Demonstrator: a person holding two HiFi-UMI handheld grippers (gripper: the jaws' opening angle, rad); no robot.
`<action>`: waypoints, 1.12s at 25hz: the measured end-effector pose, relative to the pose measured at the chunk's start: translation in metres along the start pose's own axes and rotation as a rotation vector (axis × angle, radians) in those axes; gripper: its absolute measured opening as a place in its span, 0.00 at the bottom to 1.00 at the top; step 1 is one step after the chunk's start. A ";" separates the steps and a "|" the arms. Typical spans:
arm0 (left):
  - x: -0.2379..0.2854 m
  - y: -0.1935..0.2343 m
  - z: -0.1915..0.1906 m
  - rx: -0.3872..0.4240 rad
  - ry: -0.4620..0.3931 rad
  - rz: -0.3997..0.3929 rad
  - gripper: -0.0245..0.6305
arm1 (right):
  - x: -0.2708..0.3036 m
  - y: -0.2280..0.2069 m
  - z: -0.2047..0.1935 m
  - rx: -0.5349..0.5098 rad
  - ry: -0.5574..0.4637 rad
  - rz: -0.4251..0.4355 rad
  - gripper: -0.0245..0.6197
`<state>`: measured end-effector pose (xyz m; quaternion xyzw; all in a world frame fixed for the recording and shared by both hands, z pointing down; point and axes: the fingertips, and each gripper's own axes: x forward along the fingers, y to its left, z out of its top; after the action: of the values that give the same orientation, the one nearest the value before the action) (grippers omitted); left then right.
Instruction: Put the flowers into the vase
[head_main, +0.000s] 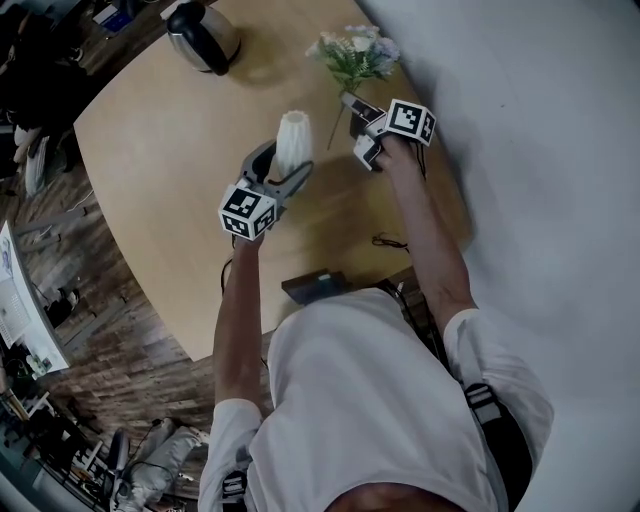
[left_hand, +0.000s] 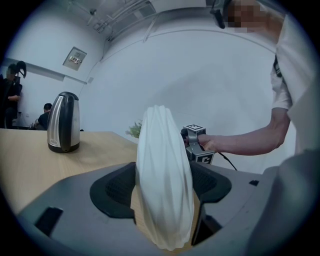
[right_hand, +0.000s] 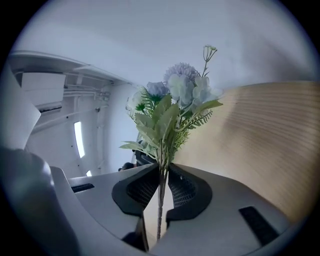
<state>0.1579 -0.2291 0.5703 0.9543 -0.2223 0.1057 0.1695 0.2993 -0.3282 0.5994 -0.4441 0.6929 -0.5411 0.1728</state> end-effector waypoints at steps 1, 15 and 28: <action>-0.003 0.001 0.001 0.003 -0.002 0.005 0.56 | 0.000 0.009 0.003 0.004 -0.022 0.020 0.14; -0.081 0.022 -0.016 0.036 -0.008 0.076 0.56 | 0.028 0.164 0.008 -0.059 -0.197 0.271 0.14; -0.096 -0.011 0.009 0.093 -0.036 0.108 0.56 | 0.012 0.255 -0.017 -0.261 -0.125 0.382 0.14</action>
<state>0.0797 -0.1862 0.5322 0.9495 -0.2713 0.1075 0.1152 0.1710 -0.3225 0.3777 -0.3560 0.8165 -0.3757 0.2558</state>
